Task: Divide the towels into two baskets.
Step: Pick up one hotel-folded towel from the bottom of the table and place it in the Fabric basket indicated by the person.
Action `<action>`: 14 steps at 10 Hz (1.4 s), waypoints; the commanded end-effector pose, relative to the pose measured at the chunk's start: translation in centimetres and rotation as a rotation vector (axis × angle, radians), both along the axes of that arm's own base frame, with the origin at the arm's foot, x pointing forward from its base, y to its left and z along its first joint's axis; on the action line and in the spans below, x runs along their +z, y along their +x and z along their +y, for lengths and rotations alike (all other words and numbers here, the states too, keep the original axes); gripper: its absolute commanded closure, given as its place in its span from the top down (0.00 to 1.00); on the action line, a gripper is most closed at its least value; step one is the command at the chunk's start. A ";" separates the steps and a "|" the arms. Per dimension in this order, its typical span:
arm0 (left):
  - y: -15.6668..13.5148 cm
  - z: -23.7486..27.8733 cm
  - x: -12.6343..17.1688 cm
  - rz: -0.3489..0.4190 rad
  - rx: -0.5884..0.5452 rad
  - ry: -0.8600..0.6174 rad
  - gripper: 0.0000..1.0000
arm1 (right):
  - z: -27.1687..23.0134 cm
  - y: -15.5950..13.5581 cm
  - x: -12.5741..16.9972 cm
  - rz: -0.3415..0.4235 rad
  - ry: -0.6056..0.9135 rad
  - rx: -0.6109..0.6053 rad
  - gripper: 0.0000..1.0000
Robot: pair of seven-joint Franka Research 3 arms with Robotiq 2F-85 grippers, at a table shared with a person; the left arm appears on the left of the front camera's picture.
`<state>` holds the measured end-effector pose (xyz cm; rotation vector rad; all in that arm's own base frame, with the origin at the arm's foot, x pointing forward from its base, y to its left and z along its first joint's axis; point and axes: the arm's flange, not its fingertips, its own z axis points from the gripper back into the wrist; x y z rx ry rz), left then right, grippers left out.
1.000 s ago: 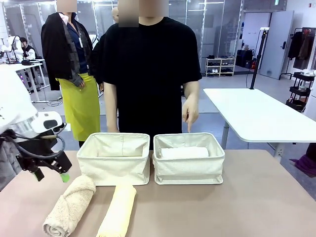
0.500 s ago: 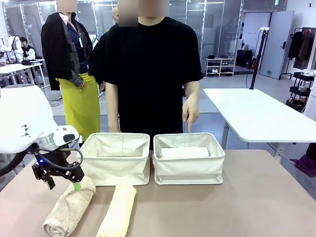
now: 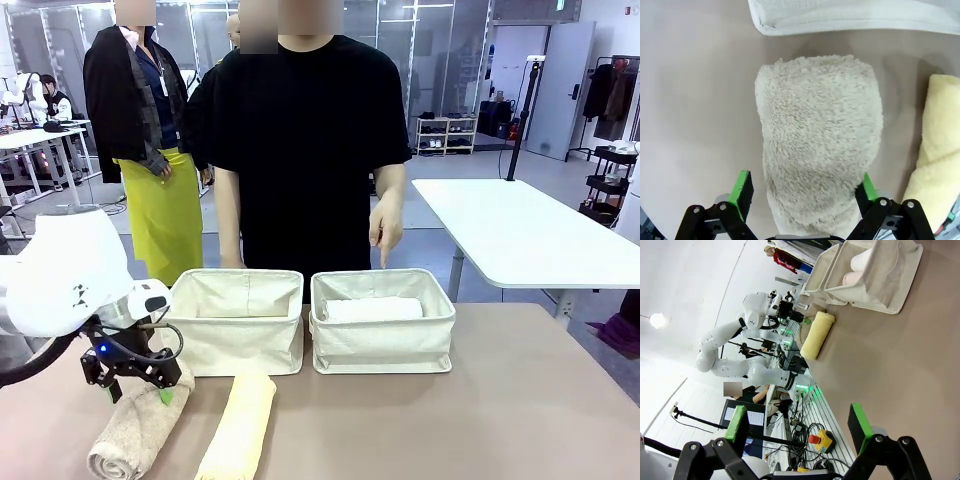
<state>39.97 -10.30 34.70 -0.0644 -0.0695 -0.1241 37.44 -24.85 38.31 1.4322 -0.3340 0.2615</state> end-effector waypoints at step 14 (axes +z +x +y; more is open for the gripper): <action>-10.3 -1.0 1.5 -0.096 -0.016 -0.004 0.21 | 0.1 -0.2 0.2 -0.006 0.002 -0.005 1.00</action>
